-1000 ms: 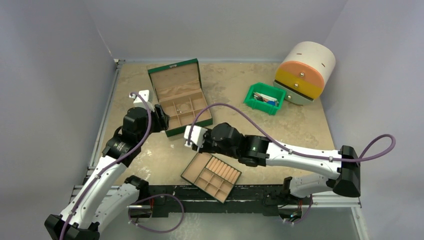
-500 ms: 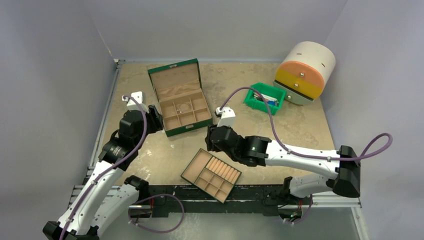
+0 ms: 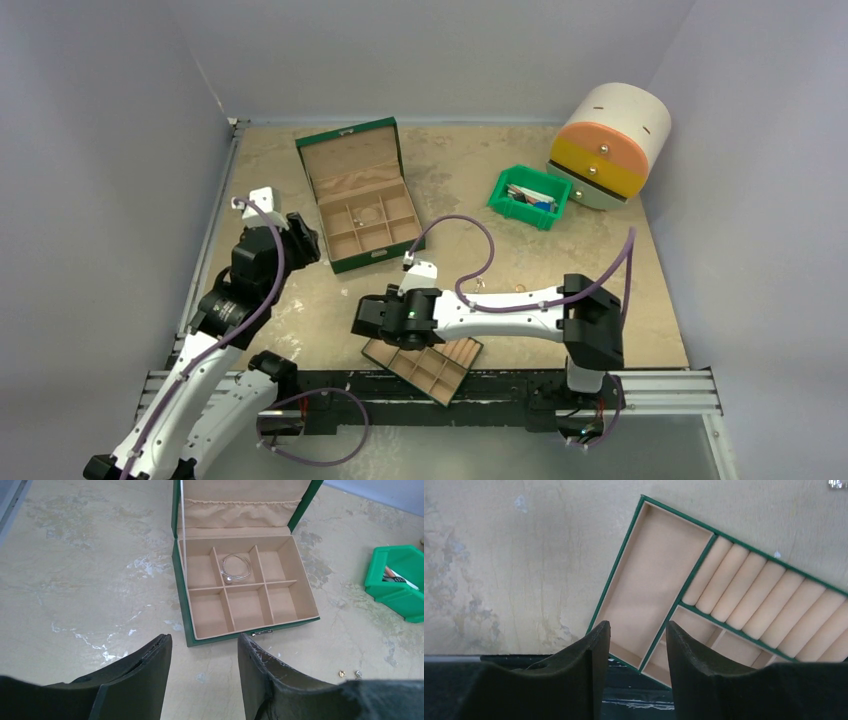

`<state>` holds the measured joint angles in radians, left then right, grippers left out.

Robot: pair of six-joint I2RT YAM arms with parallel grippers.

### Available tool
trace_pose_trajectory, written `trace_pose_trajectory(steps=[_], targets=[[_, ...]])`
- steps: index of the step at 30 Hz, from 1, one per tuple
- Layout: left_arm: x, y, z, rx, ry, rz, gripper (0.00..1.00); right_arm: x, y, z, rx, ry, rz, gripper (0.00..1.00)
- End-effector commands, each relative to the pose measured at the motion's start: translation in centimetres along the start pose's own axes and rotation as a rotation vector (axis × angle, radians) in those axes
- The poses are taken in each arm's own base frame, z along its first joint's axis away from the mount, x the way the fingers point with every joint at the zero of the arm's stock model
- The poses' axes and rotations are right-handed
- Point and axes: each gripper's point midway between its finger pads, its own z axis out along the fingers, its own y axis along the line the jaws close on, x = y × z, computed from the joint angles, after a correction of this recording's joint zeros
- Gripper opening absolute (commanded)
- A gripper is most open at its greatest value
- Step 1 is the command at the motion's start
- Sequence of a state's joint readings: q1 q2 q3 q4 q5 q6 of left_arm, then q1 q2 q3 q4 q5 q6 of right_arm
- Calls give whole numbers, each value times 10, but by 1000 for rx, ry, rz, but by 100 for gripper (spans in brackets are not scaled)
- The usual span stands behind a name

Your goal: Organize the mixed jewelry

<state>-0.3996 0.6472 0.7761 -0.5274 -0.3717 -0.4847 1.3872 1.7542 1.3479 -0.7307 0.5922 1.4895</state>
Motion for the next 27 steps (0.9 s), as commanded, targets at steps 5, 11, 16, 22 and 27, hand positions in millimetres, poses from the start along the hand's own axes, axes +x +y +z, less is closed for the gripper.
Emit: trace_pose_trajectory(steps=[5, 11, 16, 22, 27], targets=[[-20, -6, -11, 9, -59, -34, 50, 5, -16, -3, 187, -23, 250, 47], [-19, -9, -17, 14, -64, -24, 50, 20, -17, 6, 257, 5, 315, 44], [-21, -1, -18, -44, -83, -34, 50, 30, -17, 10, 290, 28, 347, 41], [-24, 9, -19, -103, -100, -47, 50, 39, -23, 16, 338, 42, 353, 38], [-24, 8, -20, -101, -103, -49, 50, 42, -31, 17, 378, 40, 346, 37]])
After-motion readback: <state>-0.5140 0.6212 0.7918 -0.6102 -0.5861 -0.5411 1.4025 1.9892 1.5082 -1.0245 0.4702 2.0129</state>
